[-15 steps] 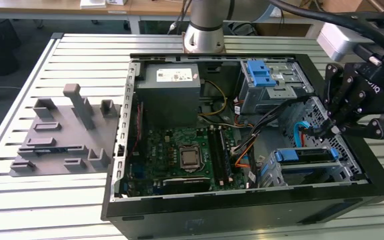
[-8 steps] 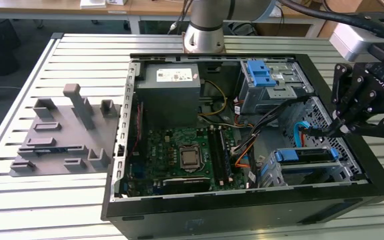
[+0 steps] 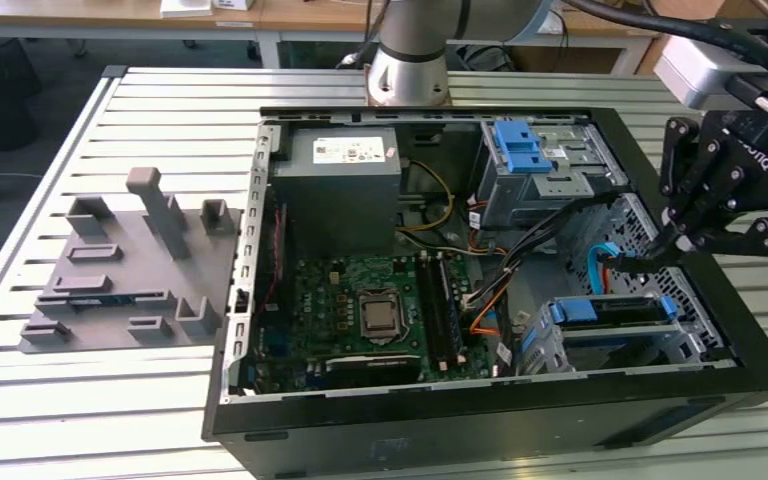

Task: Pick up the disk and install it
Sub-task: 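Insert the first disk wire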

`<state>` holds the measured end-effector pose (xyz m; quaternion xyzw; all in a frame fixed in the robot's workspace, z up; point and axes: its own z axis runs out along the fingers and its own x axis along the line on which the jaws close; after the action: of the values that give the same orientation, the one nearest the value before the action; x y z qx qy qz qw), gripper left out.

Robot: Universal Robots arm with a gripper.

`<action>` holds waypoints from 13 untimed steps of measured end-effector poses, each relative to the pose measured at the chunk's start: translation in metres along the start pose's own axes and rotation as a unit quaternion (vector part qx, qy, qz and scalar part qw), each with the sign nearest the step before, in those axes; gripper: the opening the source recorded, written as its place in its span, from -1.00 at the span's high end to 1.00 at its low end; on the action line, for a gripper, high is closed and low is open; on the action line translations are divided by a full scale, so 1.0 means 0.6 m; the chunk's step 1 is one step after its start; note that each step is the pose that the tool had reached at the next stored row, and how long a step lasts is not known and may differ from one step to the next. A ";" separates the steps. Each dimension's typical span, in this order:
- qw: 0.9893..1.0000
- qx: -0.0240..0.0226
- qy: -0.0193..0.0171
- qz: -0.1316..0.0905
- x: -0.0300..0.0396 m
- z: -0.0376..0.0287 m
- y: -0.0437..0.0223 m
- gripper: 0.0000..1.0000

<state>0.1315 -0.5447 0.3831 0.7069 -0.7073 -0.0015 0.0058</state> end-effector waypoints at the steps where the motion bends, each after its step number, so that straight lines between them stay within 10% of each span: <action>1: 1.000 0.000 0.000 0.000 -0.004 0.001 -0.001 0.79; 13: 1.000 0.000 0.000 0.000 -0.008 0.013 -0.004 0.77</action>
<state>0.1337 -0.5397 0.3752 0.7069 -0.7073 -0.0014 0.0058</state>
